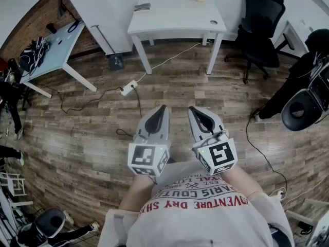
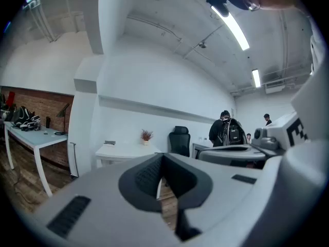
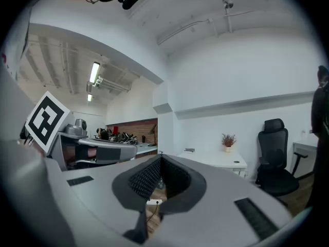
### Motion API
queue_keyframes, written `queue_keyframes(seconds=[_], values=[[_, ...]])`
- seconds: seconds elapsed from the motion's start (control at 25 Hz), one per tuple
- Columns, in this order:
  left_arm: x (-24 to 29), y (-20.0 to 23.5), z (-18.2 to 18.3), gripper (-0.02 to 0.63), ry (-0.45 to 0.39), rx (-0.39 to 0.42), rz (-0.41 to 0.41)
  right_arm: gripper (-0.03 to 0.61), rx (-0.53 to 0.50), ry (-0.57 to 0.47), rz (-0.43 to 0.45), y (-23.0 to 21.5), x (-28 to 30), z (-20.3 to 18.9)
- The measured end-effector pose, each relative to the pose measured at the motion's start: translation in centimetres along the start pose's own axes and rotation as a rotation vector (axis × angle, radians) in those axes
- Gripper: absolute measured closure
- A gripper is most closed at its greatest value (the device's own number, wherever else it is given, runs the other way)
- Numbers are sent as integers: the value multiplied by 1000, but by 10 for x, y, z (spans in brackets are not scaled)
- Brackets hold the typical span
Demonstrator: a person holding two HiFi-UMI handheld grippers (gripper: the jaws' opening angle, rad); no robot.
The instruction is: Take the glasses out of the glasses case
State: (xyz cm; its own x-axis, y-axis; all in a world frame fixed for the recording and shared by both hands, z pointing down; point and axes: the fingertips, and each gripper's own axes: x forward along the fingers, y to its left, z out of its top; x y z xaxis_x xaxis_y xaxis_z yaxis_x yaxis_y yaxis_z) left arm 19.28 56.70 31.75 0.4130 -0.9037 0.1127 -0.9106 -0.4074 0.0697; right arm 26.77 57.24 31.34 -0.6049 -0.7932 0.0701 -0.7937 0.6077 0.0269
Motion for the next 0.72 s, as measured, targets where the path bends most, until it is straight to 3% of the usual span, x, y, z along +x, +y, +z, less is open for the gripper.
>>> queue_keyframes(seconds=[0.24, 0.72], values=[[4, 8, -1, 612, 0, -8, -10, 566, 18, 17, -16, -2, 7, -7], [18, 52, -28, 612, 86, -46, 2, 566, 105, 40, 25, 7, 56, -28]])
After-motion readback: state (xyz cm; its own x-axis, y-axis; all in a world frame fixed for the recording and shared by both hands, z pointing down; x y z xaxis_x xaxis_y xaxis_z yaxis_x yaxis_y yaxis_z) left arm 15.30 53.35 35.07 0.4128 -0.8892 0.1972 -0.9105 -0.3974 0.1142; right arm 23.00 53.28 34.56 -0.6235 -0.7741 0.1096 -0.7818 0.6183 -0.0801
